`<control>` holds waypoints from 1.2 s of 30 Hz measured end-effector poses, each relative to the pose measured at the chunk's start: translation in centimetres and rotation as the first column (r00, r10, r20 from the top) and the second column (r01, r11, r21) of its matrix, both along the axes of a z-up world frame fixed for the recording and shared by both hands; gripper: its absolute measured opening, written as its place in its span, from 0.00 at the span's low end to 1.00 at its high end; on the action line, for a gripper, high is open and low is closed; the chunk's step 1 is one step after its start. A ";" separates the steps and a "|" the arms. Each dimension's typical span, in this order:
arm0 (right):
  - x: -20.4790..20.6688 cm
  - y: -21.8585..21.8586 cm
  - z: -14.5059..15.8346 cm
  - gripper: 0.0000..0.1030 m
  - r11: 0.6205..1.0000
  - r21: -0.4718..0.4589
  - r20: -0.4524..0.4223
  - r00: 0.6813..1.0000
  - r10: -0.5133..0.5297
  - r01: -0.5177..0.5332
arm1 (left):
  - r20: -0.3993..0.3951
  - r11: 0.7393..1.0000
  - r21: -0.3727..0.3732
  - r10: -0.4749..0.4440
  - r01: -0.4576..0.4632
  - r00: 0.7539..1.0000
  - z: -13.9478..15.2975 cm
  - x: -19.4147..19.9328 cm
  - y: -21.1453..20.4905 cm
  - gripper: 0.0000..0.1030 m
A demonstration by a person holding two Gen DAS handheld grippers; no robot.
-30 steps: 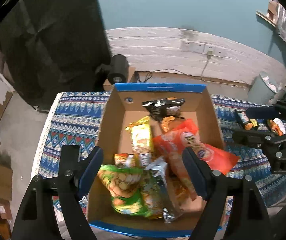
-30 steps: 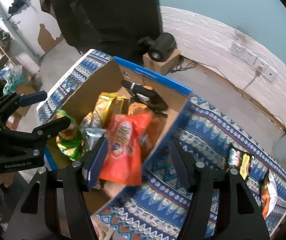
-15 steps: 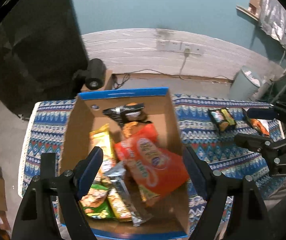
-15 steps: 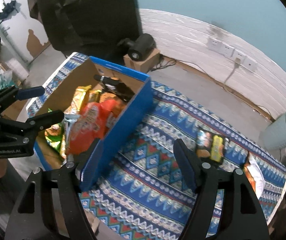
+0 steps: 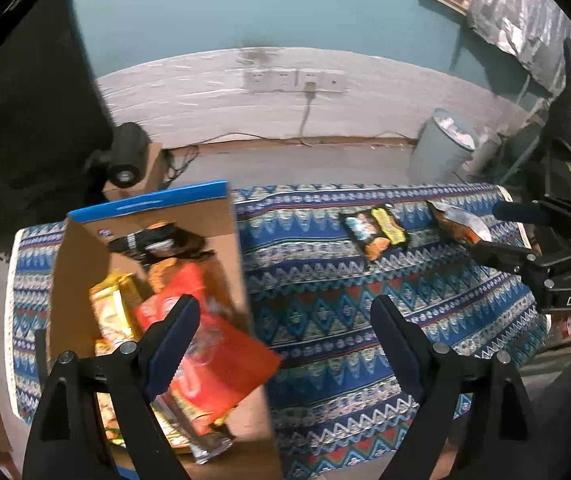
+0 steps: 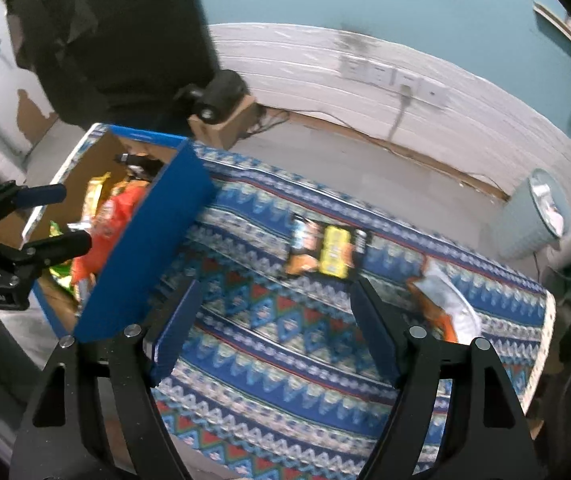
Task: Organize snacks
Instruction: 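Lower both tools to the last two packets on the cloth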
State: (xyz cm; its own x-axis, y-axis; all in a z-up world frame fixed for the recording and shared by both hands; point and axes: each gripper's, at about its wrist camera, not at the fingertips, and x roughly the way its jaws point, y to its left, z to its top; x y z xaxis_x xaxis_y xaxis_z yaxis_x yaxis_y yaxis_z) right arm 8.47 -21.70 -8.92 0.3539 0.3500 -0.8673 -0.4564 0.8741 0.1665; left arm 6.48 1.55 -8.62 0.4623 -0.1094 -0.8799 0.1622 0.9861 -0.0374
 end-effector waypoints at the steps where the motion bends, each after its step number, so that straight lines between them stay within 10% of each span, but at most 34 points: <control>1: 0.0 -0.6 -0.2 0.75 1.000 -0.003 -0.004 1.000 -0.004 0.004 | -0.004 1.000 0.003 -0.012 0.012 1.000 0.0 0.2 -0.4 0.86; 16: 4.3 -10.1 -3.6 0.76 0.987 -0.162 -0.078 0.997 -0.024 0.011 | -0.084 0.956 0.091 -0.270 0.278 0.959 -2.5 5.5 -8.9 0.86; 22: 6.4 -12.4 -6.4 0.76 0.975 -0.219 -0.100 0.995 0.012 -0.034 | -0.104 0.902 0.142 -0.396 0.407 0.912 -5.0 8.3 -11.2 0.86; 30: 7.8 -13.5 -11.5 0.76 0.970 -0.230 -0.169 0.985 0.041 -0.080 | -0.194 0.897 0.045 -0.425 0.441 0.884 -9.0 12.2 -12.8 0.86; 36: 8.1 -13.5 -13.9 0.76 0.956 -0.267 -0.177 0.982 0.073 -0.119 | -0.275 0.827 0.058 -0.526 0.560 0.805 -13.2 13.4 -15.7 0.92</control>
State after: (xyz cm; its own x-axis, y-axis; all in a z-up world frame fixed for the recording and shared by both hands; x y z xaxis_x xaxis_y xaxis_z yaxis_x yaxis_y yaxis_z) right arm 16.62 -35.18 -22.86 0.1758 0.1153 -0.9776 -0.5268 0.8500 0.0055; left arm 19.85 -14.17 -21.83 0.1374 -0.1570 -0.9780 0.6752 0.7373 -0.0235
